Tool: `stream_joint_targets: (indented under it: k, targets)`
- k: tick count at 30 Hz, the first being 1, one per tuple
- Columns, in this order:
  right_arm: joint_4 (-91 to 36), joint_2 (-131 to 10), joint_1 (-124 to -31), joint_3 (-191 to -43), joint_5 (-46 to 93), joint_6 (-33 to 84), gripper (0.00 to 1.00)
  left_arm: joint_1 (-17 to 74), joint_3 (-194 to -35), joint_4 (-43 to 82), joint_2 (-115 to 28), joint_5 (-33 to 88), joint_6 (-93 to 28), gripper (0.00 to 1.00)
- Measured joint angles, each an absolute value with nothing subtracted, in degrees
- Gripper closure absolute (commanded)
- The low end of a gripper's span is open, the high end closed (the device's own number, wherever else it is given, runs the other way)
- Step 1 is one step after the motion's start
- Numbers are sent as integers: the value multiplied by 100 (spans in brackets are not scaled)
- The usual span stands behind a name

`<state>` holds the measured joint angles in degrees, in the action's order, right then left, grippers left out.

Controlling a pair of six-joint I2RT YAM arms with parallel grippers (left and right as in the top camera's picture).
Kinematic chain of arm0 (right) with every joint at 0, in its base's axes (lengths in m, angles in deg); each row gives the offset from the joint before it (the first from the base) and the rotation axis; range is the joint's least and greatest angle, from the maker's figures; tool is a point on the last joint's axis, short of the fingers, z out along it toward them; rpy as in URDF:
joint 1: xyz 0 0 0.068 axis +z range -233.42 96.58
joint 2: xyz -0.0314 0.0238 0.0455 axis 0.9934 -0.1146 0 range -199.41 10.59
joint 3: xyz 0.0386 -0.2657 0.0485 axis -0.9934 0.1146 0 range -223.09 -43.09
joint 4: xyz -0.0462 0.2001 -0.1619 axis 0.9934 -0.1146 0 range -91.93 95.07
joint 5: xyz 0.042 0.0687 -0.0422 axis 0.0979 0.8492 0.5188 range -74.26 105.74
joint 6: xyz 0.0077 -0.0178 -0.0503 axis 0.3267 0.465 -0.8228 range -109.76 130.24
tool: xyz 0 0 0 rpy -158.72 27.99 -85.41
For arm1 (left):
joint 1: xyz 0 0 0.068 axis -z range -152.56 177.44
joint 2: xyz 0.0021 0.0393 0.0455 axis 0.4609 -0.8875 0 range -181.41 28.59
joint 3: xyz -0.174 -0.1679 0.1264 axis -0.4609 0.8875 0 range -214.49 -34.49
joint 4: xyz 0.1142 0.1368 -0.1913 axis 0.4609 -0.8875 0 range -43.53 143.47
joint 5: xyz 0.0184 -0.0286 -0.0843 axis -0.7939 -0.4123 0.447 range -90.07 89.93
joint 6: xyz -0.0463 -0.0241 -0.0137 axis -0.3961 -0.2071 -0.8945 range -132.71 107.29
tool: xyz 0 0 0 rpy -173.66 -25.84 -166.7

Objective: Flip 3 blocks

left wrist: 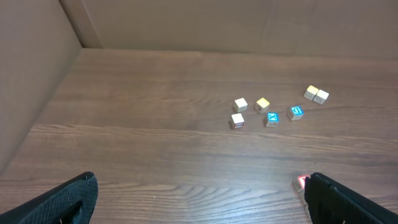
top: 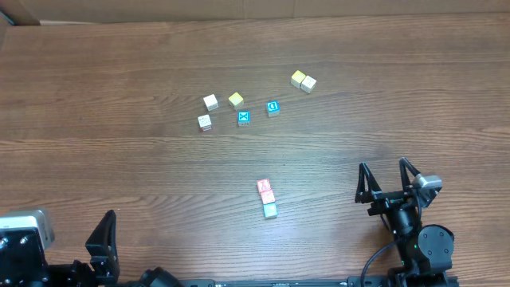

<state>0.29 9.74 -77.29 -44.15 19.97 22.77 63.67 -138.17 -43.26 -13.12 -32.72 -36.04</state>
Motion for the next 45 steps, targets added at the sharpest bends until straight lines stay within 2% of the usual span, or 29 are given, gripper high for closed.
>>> stream_joint_targets:
  k: [45]
  targets:
    - [31,974,-7736,-4415,1999,1943,0,6367,-13817,-4326,-1312,-3272,-3602,0]
